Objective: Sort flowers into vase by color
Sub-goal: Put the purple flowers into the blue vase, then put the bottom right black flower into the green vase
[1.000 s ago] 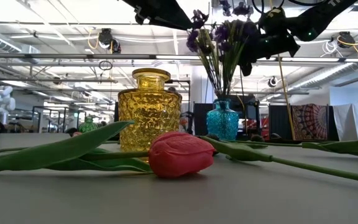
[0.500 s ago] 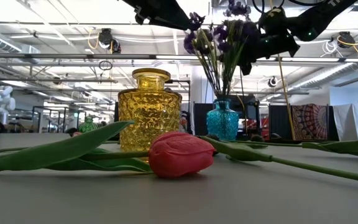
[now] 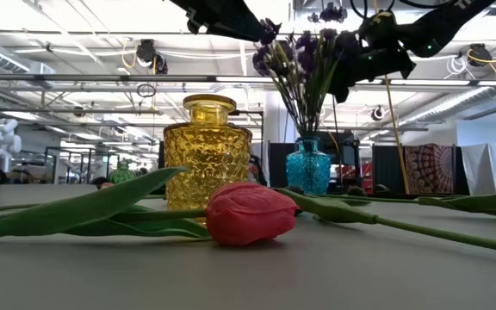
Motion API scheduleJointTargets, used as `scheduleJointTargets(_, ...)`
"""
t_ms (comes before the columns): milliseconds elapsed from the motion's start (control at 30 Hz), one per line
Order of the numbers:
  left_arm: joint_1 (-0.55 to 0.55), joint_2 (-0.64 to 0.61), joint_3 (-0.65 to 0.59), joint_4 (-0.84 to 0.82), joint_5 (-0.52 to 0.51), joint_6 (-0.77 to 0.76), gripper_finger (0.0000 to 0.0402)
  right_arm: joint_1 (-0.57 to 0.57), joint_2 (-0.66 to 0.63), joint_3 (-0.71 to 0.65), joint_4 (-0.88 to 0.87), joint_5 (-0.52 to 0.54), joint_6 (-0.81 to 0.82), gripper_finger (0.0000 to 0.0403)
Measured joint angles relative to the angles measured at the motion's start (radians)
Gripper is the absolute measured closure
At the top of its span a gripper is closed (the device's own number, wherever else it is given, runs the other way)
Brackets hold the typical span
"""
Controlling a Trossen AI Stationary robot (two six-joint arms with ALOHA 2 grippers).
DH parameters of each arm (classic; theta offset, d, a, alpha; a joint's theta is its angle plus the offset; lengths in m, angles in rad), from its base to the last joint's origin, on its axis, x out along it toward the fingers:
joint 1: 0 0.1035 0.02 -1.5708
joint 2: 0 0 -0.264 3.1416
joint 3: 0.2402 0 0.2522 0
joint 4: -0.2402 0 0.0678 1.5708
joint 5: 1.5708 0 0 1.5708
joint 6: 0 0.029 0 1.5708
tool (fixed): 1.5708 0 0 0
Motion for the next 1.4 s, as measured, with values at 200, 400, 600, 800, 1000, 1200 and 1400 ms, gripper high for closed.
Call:
scheduleJointTargets(200,0.0,0.0,0.0,0.0,0.0,0.0,0.0301,-0.028,-0.001,0.0,-0.025,-0.006,-0.009,0.0188)
scheduleJointTargets(400,0.0,0.0,0.0,0.0,0.0,0.0,0.0301,-0.056,-0.039,0.0,-0.079,-0.008,-0.027,0.0168)
scheduleJointTargets(600,0.0,0.0,0.0,0.0,0.0,0.0,0.0301,-0.074,-0.119,0.0,-0.138,-0.009,-0.05,0.0165)
scheduleJointTargets(800,-0.002,0.0,0.0,0.0,0.0,-0.006,0.0301,-0.085,-0.213,0.0,-0.21,-0.007,-0.059,0.0165)
scheduleJointTargets(1000,-0.006,0.0,0.0,-0.001,0.0,-0.023,0.0301,-0.103,-0.307,0.0,-0.291,-0.003,-0.083,0.0165)
scheduleJointTargets(1200,-0.01,0.0,0.0,-0.001,0.0,-0.024,0.0301,-0.129,-0.394,0.0,-0.37,0.02,-0.084,0.0165)
scheduleJointTargets(1400,-0.01,0.0,0.0,-0.001,0.0,-0.024,0.0301,-0.138,-0.468,0.0,-0.486,0.076,-0.113,0.0165)
